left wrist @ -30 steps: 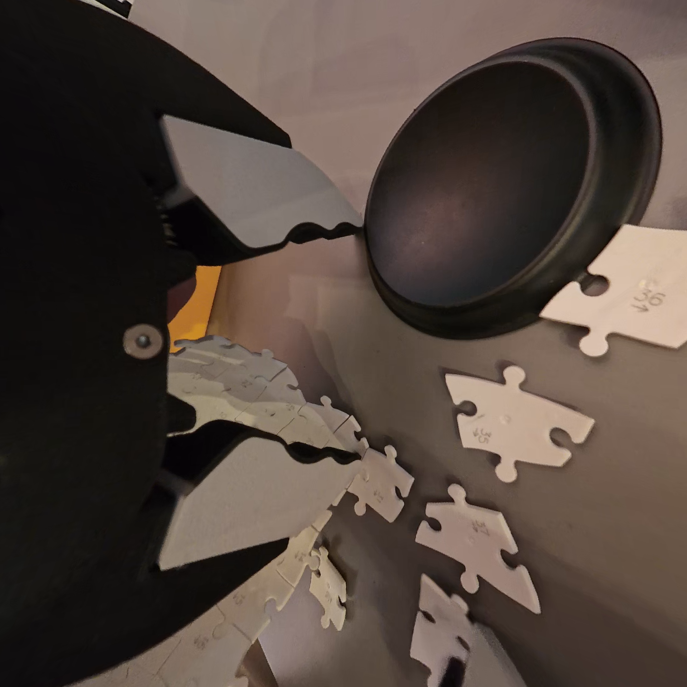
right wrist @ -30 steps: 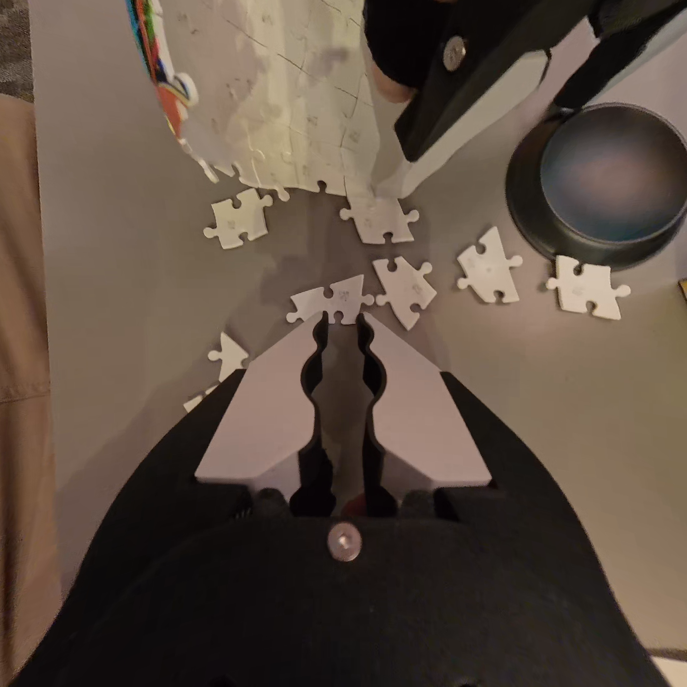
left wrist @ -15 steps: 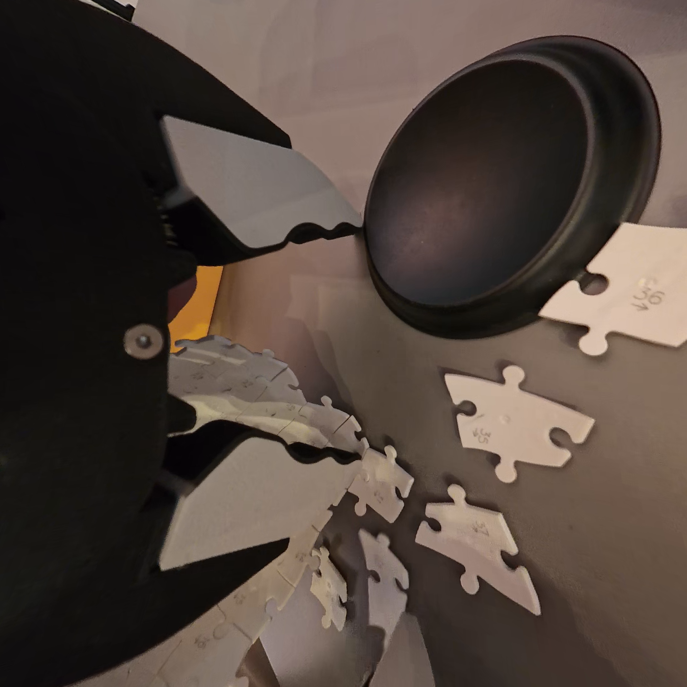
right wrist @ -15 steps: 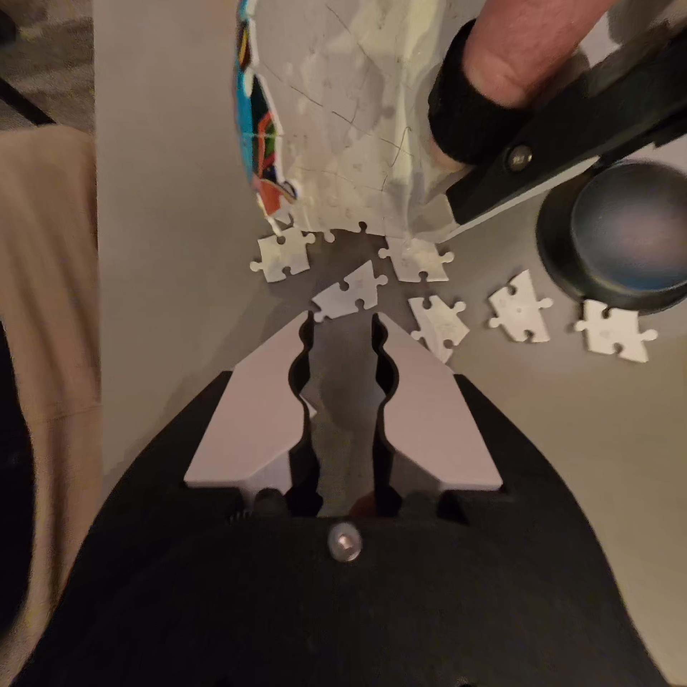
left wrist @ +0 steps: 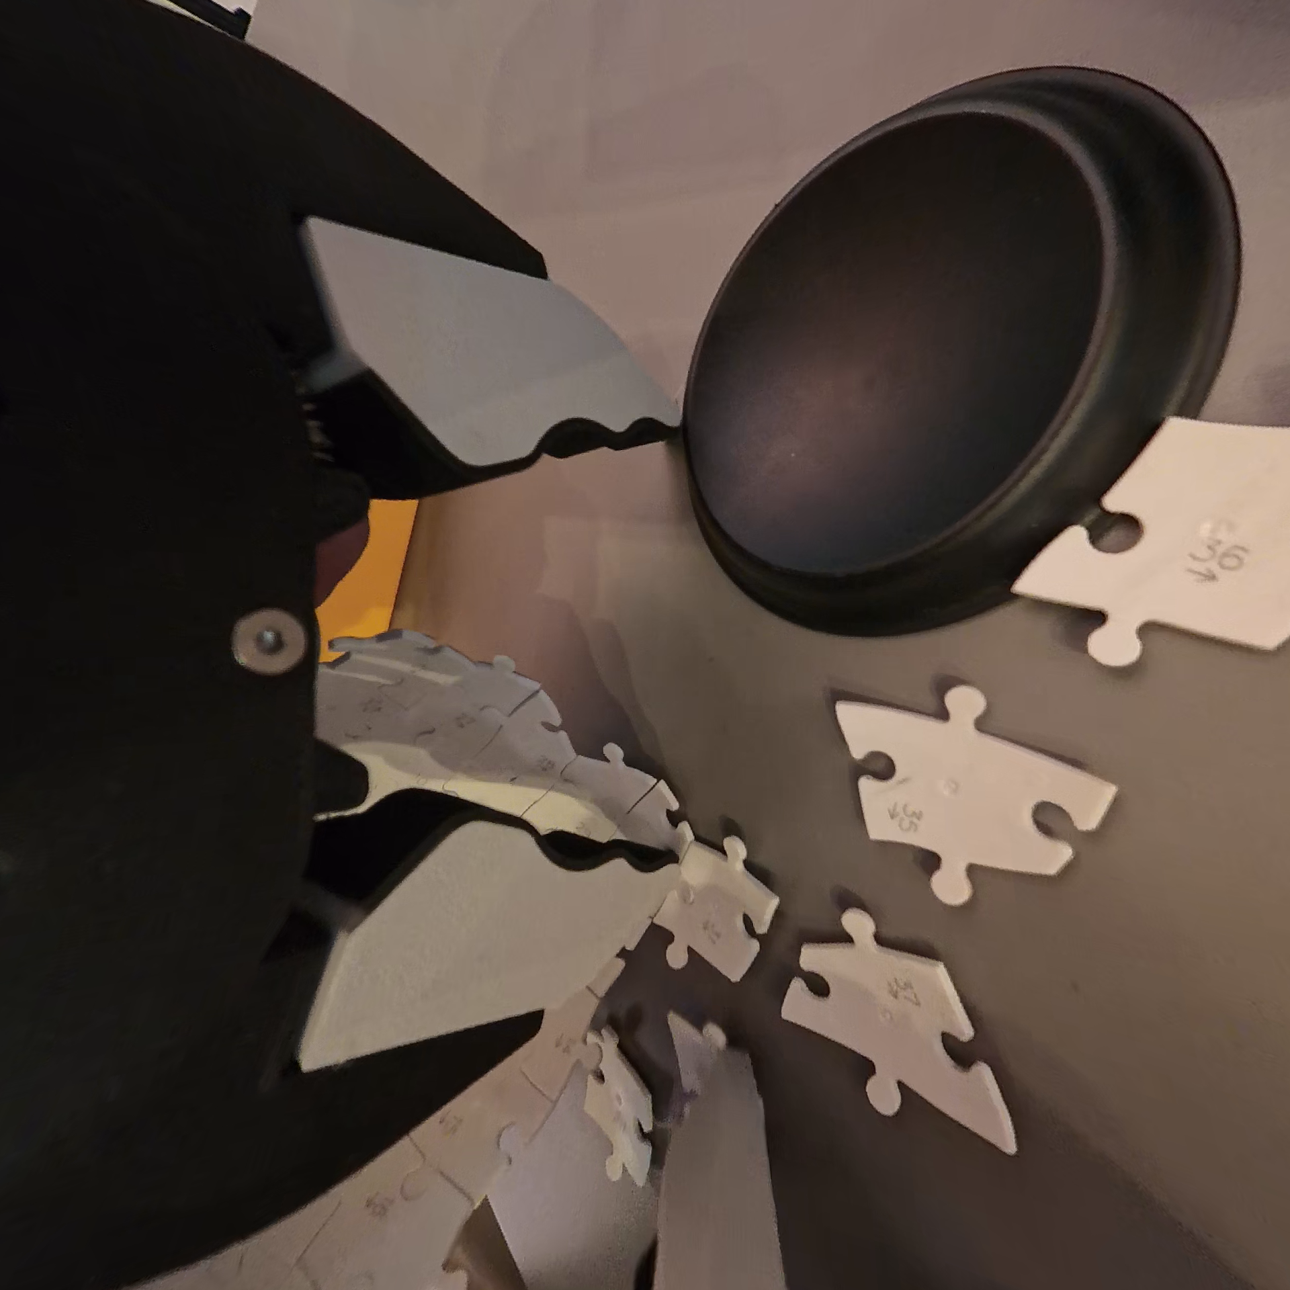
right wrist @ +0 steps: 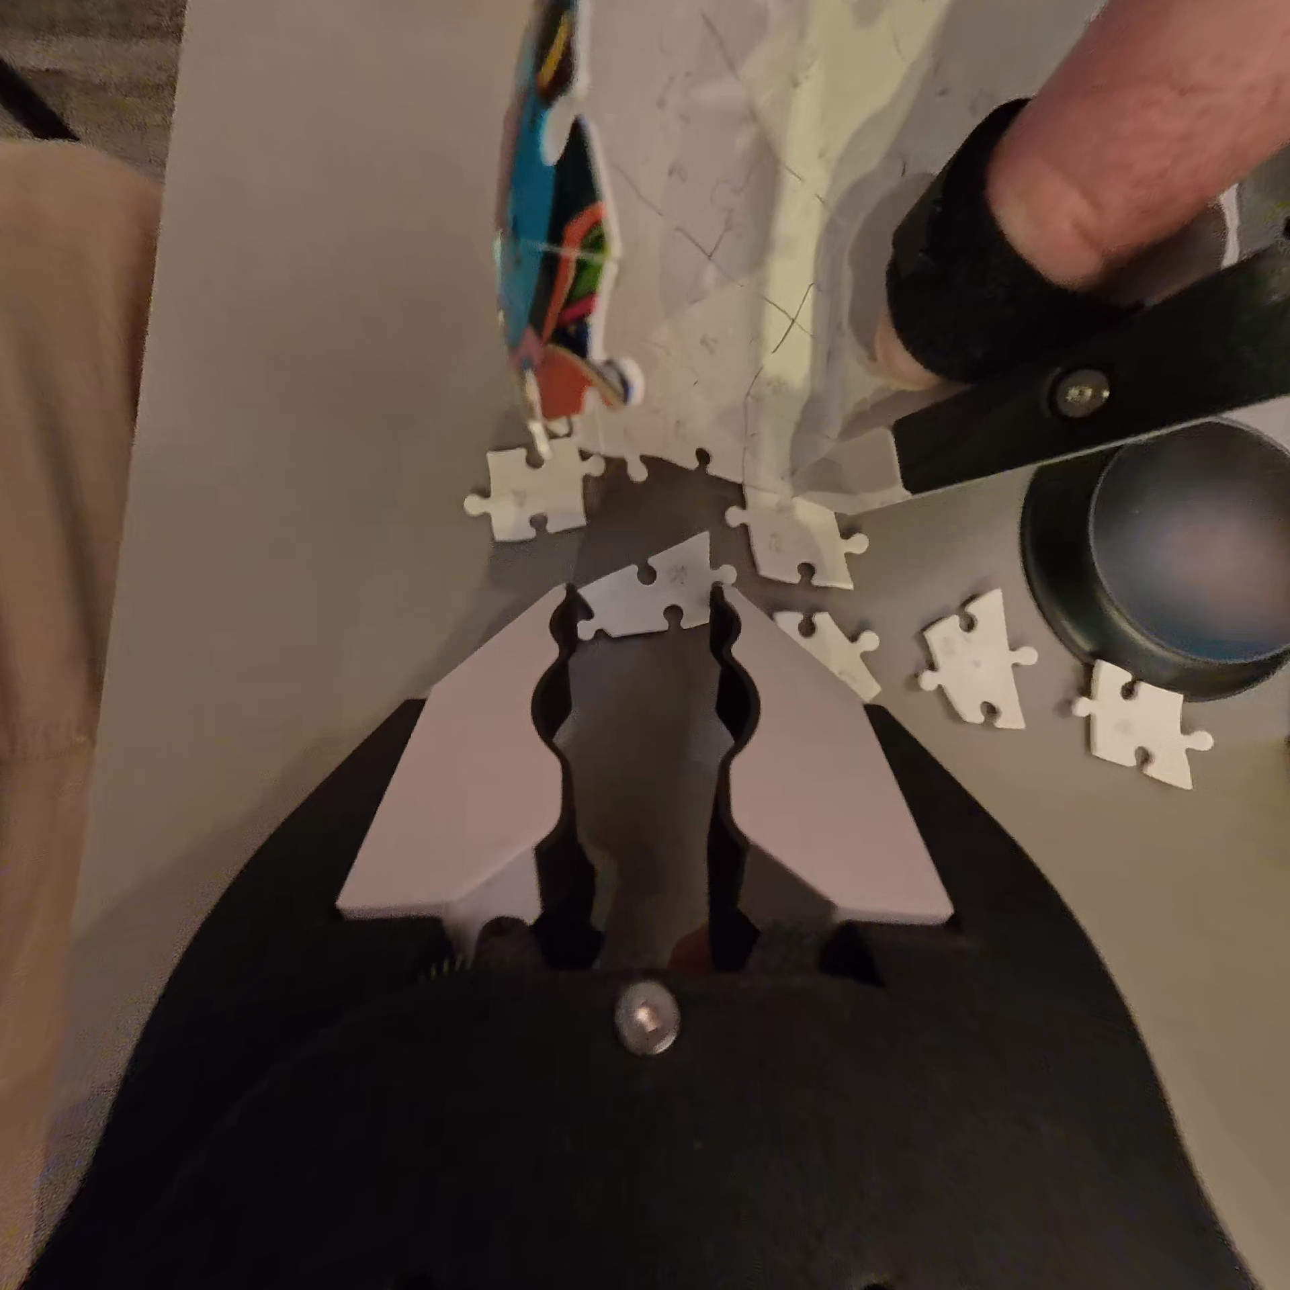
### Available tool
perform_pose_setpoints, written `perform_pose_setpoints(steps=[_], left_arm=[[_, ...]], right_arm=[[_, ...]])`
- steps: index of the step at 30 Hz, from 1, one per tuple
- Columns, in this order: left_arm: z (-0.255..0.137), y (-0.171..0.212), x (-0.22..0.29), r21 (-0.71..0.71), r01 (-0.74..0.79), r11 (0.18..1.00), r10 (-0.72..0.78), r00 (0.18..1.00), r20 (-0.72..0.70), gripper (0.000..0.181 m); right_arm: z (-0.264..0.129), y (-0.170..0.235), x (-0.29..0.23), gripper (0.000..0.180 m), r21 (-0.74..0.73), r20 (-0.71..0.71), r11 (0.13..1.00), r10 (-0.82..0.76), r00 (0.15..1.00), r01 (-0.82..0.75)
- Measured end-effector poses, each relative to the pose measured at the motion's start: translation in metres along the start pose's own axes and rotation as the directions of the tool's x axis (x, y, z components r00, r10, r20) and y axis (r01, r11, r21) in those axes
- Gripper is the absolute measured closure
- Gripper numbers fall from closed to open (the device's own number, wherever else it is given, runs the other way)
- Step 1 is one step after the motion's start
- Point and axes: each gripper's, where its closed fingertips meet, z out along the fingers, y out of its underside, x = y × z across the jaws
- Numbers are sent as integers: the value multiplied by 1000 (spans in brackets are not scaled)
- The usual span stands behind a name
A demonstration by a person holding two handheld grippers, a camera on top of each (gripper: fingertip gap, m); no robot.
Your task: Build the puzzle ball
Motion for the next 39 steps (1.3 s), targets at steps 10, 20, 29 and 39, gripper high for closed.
perform_pose_setpoints(steps=[10, 20, 29, 39], left_arm=[[0, 0, 0, 5, 2, 1000, -2, 1000, 0, 75], [0, 0, 0, 1, 2, 1000, -2, 1000, 0, 75], [0, 0, 0, 5, 1, 1000, -1, 1000, 0, 75], [0, 0, 0, 12, 3, 1000, -3, 1000, 0, 75]], right_arm=[[-13, 23, -1, 138, -120, -29, 982, 141, 990, -143], [-1, 8, 3, 148, -36, -73, 970, 236, 969, -239], [-6, 15, 3, 152, -39, -80, 986, 160, 984, -163], [-3, 11, 6, 163, 18, -34, 989, 149, 988, -149]])
